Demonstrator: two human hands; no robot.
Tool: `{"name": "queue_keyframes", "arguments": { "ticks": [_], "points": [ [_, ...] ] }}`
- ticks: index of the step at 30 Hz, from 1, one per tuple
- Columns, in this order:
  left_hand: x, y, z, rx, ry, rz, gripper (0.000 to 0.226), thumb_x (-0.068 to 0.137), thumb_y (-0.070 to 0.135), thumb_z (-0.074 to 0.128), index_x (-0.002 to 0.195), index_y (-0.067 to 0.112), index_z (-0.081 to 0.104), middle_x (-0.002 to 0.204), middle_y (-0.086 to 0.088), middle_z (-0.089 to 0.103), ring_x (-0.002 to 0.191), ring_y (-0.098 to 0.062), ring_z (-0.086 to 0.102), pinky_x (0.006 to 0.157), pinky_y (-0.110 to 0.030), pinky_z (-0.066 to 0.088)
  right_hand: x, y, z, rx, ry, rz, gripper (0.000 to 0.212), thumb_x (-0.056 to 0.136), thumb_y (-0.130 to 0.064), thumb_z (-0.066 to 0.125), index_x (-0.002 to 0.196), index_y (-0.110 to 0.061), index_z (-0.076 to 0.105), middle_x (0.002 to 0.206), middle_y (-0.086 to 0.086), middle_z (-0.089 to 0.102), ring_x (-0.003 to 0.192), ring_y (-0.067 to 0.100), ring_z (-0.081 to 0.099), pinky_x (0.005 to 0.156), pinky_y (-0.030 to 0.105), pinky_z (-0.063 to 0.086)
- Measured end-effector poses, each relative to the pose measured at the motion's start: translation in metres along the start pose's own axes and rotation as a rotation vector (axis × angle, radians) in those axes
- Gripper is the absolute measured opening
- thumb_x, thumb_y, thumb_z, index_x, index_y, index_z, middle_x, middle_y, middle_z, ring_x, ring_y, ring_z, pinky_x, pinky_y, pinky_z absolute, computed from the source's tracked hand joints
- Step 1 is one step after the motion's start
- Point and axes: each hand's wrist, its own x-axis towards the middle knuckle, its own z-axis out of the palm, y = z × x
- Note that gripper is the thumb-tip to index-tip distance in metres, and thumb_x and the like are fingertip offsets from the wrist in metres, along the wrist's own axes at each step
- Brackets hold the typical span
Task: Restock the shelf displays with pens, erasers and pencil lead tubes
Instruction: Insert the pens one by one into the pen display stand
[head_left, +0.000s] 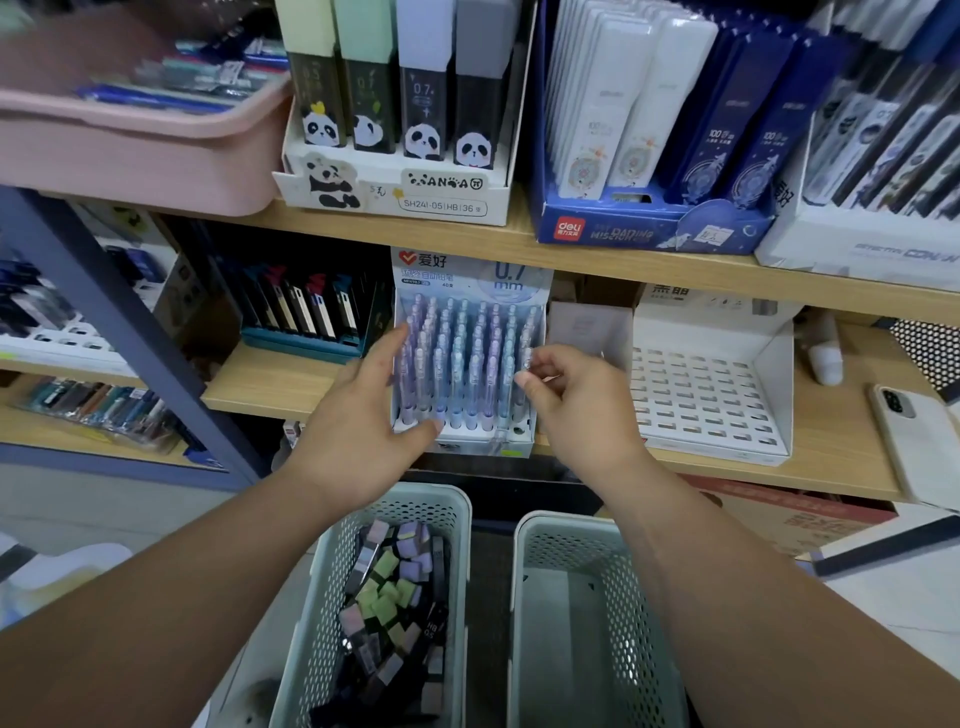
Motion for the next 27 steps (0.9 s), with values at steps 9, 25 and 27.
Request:
{"name": "queue_keyframes", "arguments": {
  "ticks": [9,25,27],
  "points": [
    [-0.014,-0.005,0.034,-0.362,0.001,-0.481,0.106,0.08,0.046,0.079,0.157,0.034,0.008,0.153,-0.012,0.039,0.137,-0.032,0.043,0.109,-0.048,0.04,-0.017,0.028,-0.011,-0.138,0.057,0.105,0.047,0.093,-0.037,0.066,0.137,-0.022,0.055,0.127,0.0,0.057,0.113,0.017,0.055,0.089,0.025,0.047],
    [0.023,0.012,0.104,-0.367,0.327,-0.613,0.1,0.051,0.045,0.097,0.13,0.017,0.042,0.131,-0.012,0.057,0.114,-0.034,0.058,0.092,-0.044,0.052,-0.035,0.077,-0.019,-0.668,-0.328,0.011,0.059,0.098,-0.056,0.047,0.152,-0.041,0.03,0.16,-0.011,0.03,0.152,0.023,0.01,0.12,0.048,0.008],
    [0.032,0.007,0.103,-0.359,0.318,-0.598,0.101,0.05,0.047,0.097,0.13,0.017,0.044,0.128,-0.01,0.059,0.112,-0.033,0.059,0.087,-0.041,0.052,-0.036,0.076,-0.015,-0.655,-0.327,0.001,0.059,0.098,-0.056,0.046,0.152,-0.04,0.031,0.159,-0.01,0.031,0.153,0.022,0.01,0.12,0.047,0.005]
  ]
}}
